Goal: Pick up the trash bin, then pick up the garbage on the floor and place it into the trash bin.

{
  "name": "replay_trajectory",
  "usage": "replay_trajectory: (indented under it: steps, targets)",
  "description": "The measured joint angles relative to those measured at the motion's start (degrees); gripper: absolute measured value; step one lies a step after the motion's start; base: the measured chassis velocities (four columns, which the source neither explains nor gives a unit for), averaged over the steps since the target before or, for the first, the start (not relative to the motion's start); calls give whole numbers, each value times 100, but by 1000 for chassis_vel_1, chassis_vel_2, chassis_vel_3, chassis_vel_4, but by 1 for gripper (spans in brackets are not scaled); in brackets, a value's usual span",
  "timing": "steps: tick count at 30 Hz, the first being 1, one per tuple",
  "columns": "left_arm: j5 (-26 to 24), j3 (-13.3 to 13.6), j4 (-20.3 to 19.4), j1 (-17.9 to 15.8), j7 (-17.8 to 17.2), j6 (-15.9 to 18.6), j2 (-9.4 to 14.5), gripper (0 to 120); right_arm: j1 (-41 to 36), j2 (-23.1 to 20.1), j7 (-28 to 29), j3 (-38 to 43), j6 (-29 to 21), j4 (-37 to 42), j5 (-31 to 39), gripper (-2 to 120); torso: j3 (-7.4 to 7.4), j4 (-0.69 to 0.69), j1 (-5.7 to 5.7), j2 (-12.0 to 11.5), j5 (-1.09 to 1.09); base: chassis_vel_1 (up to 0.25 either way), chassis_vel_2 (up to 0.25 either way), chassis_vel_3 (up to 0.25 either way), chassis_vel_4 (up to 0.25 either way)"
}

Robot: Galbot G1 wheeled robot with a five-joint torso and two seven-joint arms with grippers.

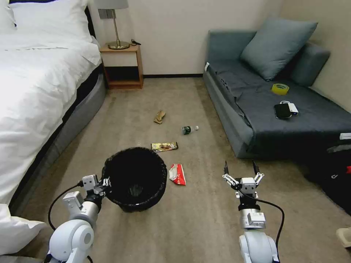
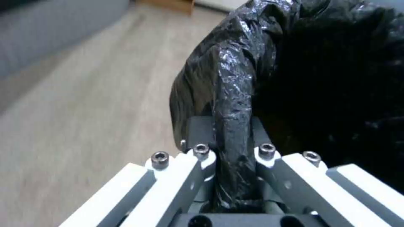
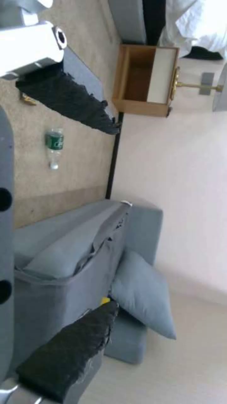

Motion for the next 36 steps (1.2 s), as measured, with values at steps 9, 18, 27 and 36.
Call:
replay_trajectory:
  steps: [9, 18, 27, 36]
  targets:
    - [-60, -778, -56, 29, 172, -168, -99, 4, -322, 0, -227, -74, 29, 249, -144, 100, 0, 0, 0, 0, 0, 0, 0, 0, 0]
    - [-192, -1046, -12, 26, 299, -195, -100, 4, -644, 0, -549, -206, -50, 417, -160, 100, 0, 0, 0, 0, 0, 0, 0, 0, 0]
    - [-234, -1091, -22, -62, 324, -203, -12, 4, -755, 0, -891, -151, -240, 468, -18, 100, 0, 0, 0, 0, 0, 0, 0, 0, 0]
    - [-318, -1184, 42, -112, 267, -234, 12, 4, -719, -1, -940, -165, -225, 384, -38, 100, 0, 0, 0, 0, 0, 0, 0, 0, 0]
